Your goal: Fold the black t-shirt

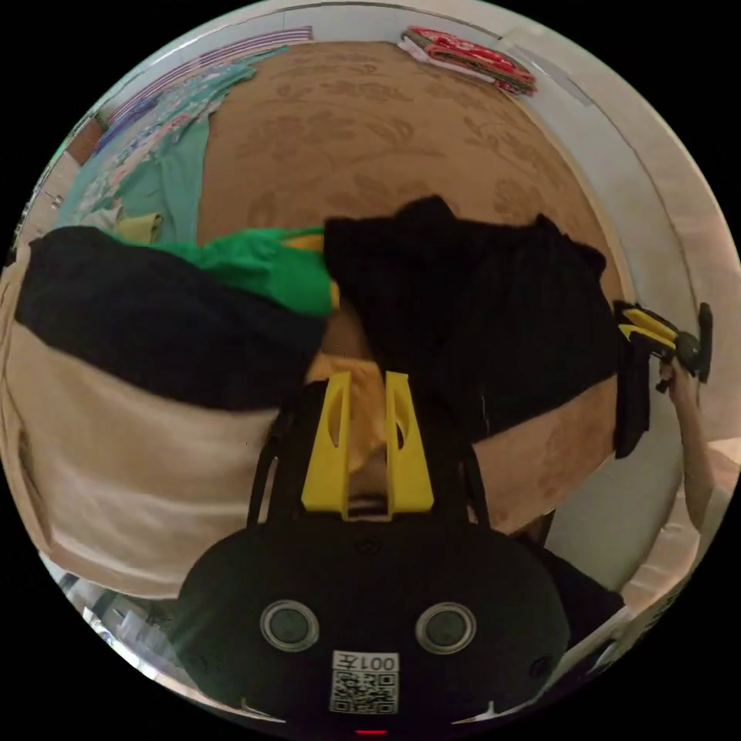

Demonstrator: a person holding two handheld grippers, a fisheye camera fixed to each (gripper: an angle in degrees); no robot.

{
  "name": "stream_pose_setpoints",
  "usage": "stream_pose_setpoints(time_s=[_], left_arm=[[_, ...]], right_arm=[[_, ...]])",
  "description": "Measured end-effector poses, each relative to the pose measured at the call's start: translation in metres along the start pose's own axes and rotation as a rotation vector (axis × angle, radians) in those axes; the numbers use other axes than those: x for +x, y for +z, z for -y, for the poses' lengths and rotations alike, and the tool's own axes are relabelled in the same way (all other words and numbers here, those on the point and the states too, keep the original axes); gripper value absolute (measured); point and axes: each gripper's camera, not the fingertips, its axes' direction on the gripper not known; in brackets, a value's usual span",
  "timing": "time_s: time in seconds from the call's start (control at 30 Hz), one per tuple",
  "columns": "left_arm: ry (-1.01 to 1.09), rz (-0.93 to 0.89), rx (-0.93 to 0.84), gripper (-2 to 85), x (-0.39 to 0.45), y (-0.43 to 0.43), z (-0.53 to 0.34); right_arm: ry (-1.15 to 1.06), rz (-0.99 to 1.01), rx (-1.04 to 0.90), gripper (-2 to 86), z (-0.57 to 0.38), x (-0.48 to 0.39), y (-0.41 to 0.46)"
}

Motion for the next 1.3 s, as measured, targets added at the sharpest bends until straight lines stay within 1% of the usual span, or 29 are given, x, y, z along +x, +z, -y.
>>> stream_pose_setpoints(time_s=[0.07, 0.13, 0.2, 0.27, 0.3, 0.37, 0.4, 0.47, 0.5, 0.6, 0.73, 0.8, 0.83, 0.87, 0.93, 1.0, 1.03, 1.07, 1.13, 1.2, 1.23, 1.3], left_arm=[[0.051, -0.054, -0.040, 6.6, 0.008, 0.008, -0.012], [0.082, -0.080, -0.029, 7.3, 0.011, 0.012, -0.014], [0.082, -0.107, 0.000, 8.6, 0.008, 0.012, -0.011], [0.055, -0.126, 0.019, 7.9, 0.002, 0.010, -0.005], [0.047, -0.111, 0.019, 7.1, 0.001, 0.009, -0.004], [0.032, -0.053, 0.015, 0.7, -0.001, 0.001, -0.003], [0.032, -0.048, 0.014, 0.4, -0.001, -0.001, -0.004], [0.033, -0.052, 0.039, -0.6, -0.004, -0.017, -0.010], [0.027, -0.059, 0.054, -0.7, -0.005, -0.022, -0.012], [-0.024, -0.128, 0.100, -0.9, -0.017, -0.041, -0.025], [-0.105, -0.178, 0.094, -1.0, -0.031, -0.048, -0.038], [-0.146, -0.247, 0.120, -1.0, -0.036, -0.052, -0.040], [-0.176, -0.333, 0.166, -1.0, -0.041, -0.058, -0.039], [-0.192, -0.423, 0.225, -1.0, -0.046, -0.067, -0.034], [-0.193, -0.501, 0.310, -0.9, -0.052, -0.084, -0.019], [-0.148, -0.504, 0.372, -0.9, -0.057, -0.106, 0.009], [-0.101, -0.469, 0.405, -0.9, -0.058, -0.124, 0.031], [-0.049, -0.411, 0.434, -0.9, -0.057, -0.143, 0.053], [-0.038, -0.357, 0.456, -0.9, -0.057, -0.169, 0.082], [-0.048, -0.324, 0.441, -0.9, -0.058, -0.191, 0.103], [-0.077, -0.333, 0.426, -0.9, -0.060, -0.201, 0.113], [-0.093, -0.467, 0.429, -1.0, -0.063, -0.211, 0.120]], right_arm=[[0.037, 0.059, -0.035, 7.8, -0.016, -0.001, 0.006], [0.082, 0.102, -0.051, 8.5, -0.028, 0.002, 0.011], [0.125, 0.188, -0.047, 9.0, -0.036, 0.009, 0.018], [0.140, 0.214, -0.063, 8.9, -0.037, 0.013, 0.026], [0.147, 0.172, -0.075, 7.9, -0.036, 0.015, 0.029], [0.137, 0.097, -0.097, 5.8, -0.036, 0.017, 0.027], [0.121, 0.076, -0.095, 4.1, -0.039, 0.018, 0.023], [0.076, 0.135, -0.081, 2.3, -0.046, 0.020, 0.012], [0.079, 0.126, -0.073, 1.7, -0.052, 0.024, 0.004], [0.132, 0.179, -0.010, 1.0, -0.074, 0.040, -0.017], [0.193, 0.223, -0.013, 0.7, -0.100, 0.057, -0.019], [0.222, 0.251, -0.028, 0.5, -0.112, 0.065, -0.015], [0.233, 0.264, -0.016, 0.5, -0.113, 0.067, -0.016], [0.250, 0.302, 0.029, 0.5, -0.114, 0.073, -0.022], [0.271, 0.334, 0.127, 0.5, -0.107, 0.088, -0.037], [0.265, 0.356, 0.261, 0.4, -0.078, 0.120, -0.063], [0.257, 0.357, 0.296, 0.4, -0.068, 0.129, -0.071], [0.229, 0.334, 0.356, 0.4, -0.047, 0.144, -0.088], [0.187, 0.260, 0.426, 0.4, -0.016, 0.162, -0.116], [0.148, 0.155, 0.508, 0.4, 0.010, 0.177, -0.156], [0.140, 0.140, 0.528, 0.4, 0.013, 0.180, -0.165], [0.111, 0.116, 0.583, 0.4, 0.019, 0.185, -0.196]])
